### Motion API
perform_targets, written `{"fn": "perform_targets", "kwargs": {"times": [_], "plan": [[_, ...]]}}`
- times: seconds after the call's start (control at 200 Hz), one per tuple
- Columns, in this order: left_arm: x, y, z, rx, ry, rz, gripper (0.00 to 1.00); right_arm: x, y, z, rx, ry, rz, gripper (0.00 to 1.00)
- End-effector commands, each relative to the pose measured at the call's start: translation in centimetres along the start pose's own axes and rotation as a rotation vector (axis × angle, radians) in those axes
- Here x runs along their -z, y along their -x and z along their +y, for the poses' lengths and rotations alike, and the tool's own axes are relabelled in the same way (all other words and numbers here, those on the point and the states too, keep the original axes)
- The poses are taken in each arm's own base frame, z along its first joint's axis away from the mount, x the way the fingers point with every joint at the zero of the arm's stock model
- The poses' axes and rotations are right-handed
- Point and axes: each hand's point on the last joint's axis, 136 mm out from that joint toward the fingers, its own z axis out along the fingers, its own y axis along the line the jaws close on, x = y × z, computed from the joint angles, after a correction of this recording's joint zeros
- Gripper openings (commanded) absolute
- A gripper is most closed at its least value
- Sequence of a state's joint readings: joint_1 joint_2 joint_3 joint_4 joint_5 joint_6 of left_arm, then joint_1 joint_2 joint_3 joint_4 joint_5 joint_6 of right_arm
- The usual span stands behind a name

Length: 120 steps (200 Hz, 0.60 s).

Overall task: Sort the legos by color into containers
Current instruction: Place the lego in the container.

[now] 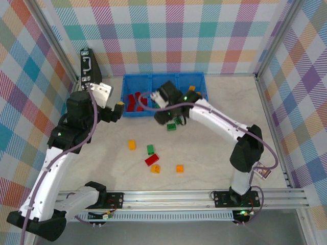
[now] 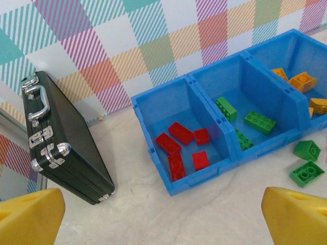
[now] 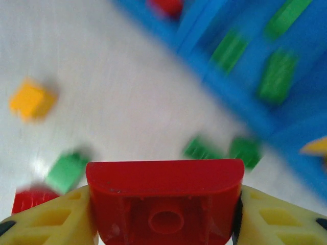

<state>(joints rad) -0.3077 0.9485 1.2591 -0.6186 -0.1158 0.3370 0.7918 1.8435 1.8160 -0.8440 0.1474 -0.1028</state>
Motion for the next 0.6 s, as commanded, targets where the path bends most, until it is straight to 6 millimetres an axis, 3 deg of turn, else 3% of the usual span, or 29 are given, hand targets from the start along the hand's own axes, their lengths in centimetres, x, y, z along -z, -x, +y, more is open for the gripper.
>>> {"fn": "perform_targets", "kwargs": {"times": [0.0, 0.115, 0.285, 0.405, 0.595], "plan": [[1.4, -0.6, -0.1, 0.013, -0.023, -0.004, 0.99, -2.1, 3.6, -0.2, 0.123, 0.016, -0.05, 0.49], [2.7, -0.2, -0.8, 0.015, -0.073, -0.041, 0.99, -4.5, 8.4, -0.5, 0.191, 0.001, -0.142, 0.49], [3.9, -1.2, -3.6, -0.04, -0.227, -0.039, 0.99, -7.6, 13.1, -1.3, 0.275, -0.043, -0.26, 0.51], [3.8, -2.4, -4.1, -0.054, -0.242, -0.032, 1.0, -9.4, 14.6, -2.1, 0.304, -0.075, -0.306, 0.52], [3.4, -4.0, -5.7, -0.058, -0.309, -0.015, 1.0, -12.6, 14.9, -1.9, 0.357, -0.08, -0.333, 0.56]]}}
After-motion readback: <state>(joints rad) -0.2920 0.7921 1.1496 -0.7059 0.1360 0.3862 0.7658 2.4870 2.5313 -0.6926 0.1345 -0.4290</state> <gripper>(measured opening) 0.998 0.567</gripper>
